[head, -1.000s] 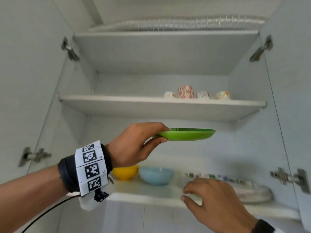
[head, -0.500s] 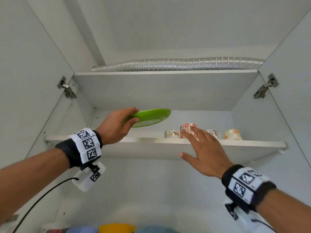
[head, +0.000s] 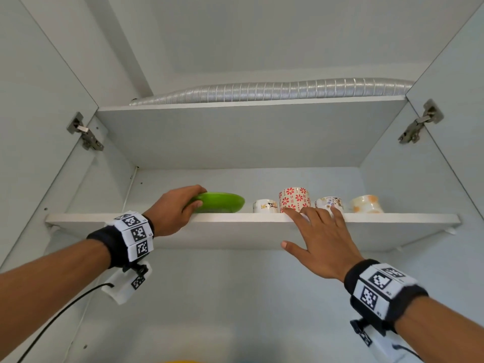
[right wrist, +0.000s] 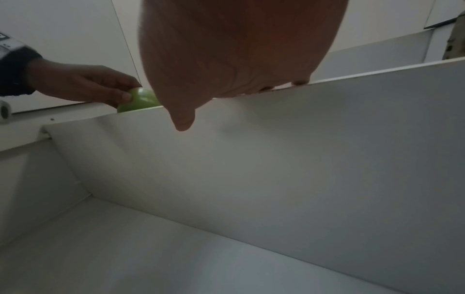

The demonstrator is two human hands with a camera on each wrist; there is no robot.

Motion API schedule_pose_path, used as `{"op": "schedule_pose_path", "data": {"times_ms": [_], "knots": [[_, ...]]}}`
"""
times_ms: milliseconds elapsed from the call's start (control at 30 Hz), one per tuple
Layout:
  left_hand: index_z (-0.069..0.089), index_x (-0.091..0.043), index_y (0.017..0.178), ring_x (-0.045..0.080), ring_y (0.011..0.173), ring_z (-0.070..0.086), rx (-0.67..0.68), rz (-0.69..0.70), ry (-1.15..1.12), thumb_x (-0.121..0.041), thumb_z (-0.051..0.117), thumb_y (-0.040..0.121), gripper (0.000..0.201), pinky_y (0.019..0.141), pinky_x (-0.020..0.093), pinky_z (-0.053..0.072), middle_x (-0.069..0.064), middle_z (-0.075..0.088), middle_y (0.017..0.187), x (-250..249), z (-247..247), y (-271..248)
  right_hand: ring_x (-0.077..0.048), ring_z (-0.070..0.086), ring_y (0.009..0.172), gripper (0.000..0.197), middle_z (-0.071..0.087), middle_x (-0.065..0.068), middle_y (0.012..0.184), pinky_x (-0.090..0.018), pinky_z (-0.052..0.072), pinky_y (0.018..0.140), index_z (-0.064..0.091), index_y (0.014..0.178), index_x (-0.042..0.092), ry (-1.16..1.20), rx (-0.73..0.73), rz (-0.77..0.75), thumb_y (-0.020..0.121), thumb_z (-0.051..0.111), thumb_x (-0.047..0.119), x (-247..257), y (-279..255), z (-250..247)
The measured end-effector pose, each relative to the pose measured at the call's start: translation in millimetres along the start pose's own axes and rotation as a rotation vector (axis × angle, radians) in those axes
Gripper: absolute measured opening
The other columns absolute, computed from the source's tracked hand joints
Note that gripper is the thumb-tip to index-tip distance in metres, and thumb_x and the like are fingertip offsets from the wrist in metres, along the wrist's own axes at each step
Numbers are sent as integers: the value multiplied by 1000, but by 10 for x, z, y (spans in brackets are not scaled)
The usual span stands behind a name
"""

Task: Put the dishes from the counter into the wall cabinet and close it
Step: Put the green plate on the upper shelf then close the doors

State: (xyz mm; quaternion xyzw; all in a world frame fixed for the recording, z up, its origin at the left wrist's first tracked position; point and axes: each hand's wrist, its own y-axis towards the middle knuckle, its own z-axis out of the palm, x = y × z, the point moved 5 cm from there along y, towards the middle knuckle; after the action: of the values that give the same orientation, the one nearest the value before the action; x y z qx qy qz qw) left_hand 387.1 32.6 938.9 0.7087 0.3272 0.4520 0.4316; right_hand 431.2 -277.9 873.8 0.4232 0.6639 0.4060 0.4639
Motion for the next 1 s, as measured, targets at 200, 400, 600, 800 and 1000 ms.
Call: {"op": "schedule_pose_path", "data": {"times_ms": [200, 400, 600, 800, 1000], "knots": [[58, -13, 122, 14, 80, 52, 52, -13, -44, -33, 39, 92, 41, 68, 8, 32, -6, 61, 98, 53, 179, 30, -27, 47, 124, 70, 52, -2, 133, -58, 23, 112, 29, 147, 36, -37, -56, 14, 86, 28, 71, 6, -1, 48], [55, -21, 116, -3, 75, 53, 202, -69, -185, -34, 36, 90, 35, 65, 11, 36, -17, 56, 84, 67, 220, 92, -28, 48, 123, 70, 54, -3, 131, -59, 24, 112, 31, 146, 34, -56, -61, 23, 86, 28, 71, 15, 11, 55], [60, -36, 111, 11, 82, 58, 345, -179, -181, -60, 26, 89, 47, 76, 31, 44, -7, 65, 92, 145, 354, 100, -28, 48, 125, 71, 53, -4, 134, -60, 22, 112, 31, 146, 34, -60, -51, 36, 85, 28, 71, 19, 13, 61], [28, -31, 153, 18, 145, 27, 322, -90, 119, -76, 7, 82, 87, 117, 42, 23, -7, 37, 154, 29, 371, 17, -26, 13, 149, 84, 14, -3, 163, -55, 2, 119, -8, 153, 38, -91, -8, 2, 83, 20, 74, -12, -20, 72], [53, -22, 134, 20, 127, 46, -28, 51, 32, -56, 38, 94, 54, 104, 41, 40, -1, 54, 135, -160, 155, -515, -24, -15, 150, 90, -21, 1, 162, -51, -3, 120, -27, 146, 43, -93, 117, 30, 81, 25, 76, -27, -82, 50]]}}
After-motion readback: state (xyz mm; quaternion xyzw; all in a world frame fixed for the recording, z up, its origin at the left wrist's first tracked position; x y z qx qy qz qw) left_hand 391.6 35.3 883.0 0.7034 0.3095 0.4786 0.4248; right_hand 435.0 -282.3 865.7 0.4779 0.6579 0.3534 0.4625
